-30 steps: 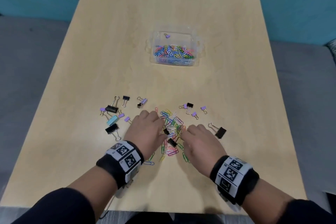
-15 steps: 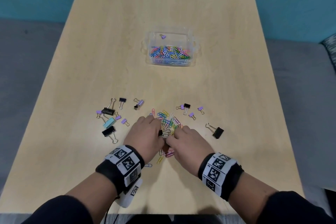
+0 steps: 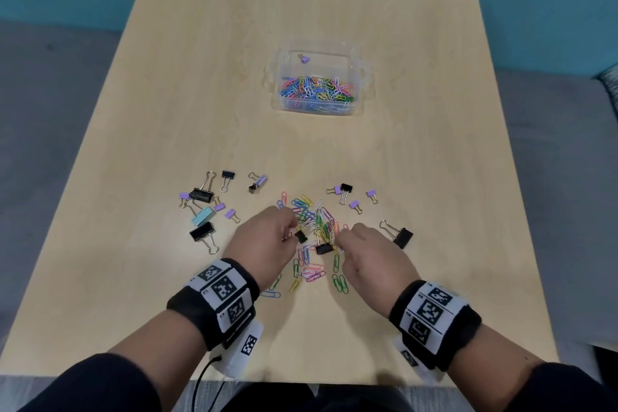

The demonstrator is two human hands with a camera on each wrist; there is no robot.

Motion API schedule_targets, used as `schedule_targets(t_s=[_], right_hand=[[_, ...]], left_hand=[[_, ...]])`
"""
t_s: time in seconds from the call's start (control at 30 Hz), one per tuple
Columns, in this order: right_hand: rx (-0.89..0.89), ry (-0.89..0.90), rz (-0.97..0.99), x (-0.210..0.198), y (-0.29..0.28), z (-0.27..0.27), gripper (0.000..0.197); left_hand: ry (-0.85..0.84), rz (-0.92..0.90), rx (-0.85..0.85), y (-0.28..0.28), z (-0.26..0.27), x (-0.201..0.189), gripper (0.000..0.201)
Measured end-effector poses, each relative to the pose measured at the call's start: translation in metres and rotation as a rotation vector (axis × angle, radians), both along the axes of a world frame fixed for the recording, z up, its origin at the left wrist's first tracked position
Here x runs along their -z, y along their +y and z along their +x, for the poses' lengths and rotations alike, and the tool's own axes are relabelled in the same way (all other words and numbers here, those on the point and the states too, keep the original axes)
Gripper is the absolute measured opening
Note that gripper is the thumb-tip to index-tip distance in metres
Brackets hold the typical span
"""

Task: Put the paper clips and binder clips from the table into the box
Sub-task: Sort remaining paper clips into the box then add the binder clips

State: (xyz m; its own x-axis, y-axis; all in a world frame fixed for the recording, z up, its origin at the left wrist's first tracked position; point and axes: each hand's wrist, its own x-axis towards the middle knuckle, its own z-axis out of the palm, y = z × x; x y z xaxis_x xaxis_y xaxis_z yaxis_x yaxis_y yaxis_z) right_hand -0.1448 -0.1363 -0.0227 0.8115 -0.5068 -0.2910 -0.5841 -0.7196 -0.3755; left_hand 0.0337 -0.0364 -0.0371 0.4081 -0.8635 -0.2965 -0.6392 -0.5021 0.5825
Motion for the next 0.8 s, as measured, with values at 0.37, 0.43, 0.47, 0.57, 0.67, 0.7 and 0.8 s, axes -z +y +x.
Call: schedule_targets(t_s=[0.37, 0.43, 0.47, 0.57, 0.67, 0.7, 0.8], right_hand=[[0.062, 0.099, -0.050, 0.002, 0.016, 0.044, 0.020], [0.080, 0.093, -0.051, 0.001, 0.017, 0.046, 0.022], [0.077, 0.094, -0.052, 0.002, 0.018, 0.046, 0.024], [0.042, 0.106, -0.066, 0.004, 0.018, 0.045, 0.033], [0.040, 0.087, -0.083, 0.008, 0.019, 0.042, 0.039], [0.040, 0.077, -0.086, 0.009, 0.020, 0.041, 0.040], [0.042, 0.024, -0.078, 0.004, 0.019, 0.037, 0.039]], left_hand=[[-0.190, 0.121, 0.109, -0.023, -0.020, 0.000, 0.016], [-0.170, 0.114, 0.075, -0.024, -0.021, 0.001, 0.017], [-0.162, 0.105, 0.069, -0.024, -0.022, 0.002, 0.018], [-0.127, 0.079, 0.077, -0.022, -0.026, 0.003, 0.018], [-0.068, 0.068, 0.058, -0.021, -0.027, -0.002, 0.018], [-0.051, 0.060, 0.049, -0.021, -0.028, -0.004, 0.018], [-0.010, 0.014, -0.010, -0.017, -0.028, -0.010, 0.014]])
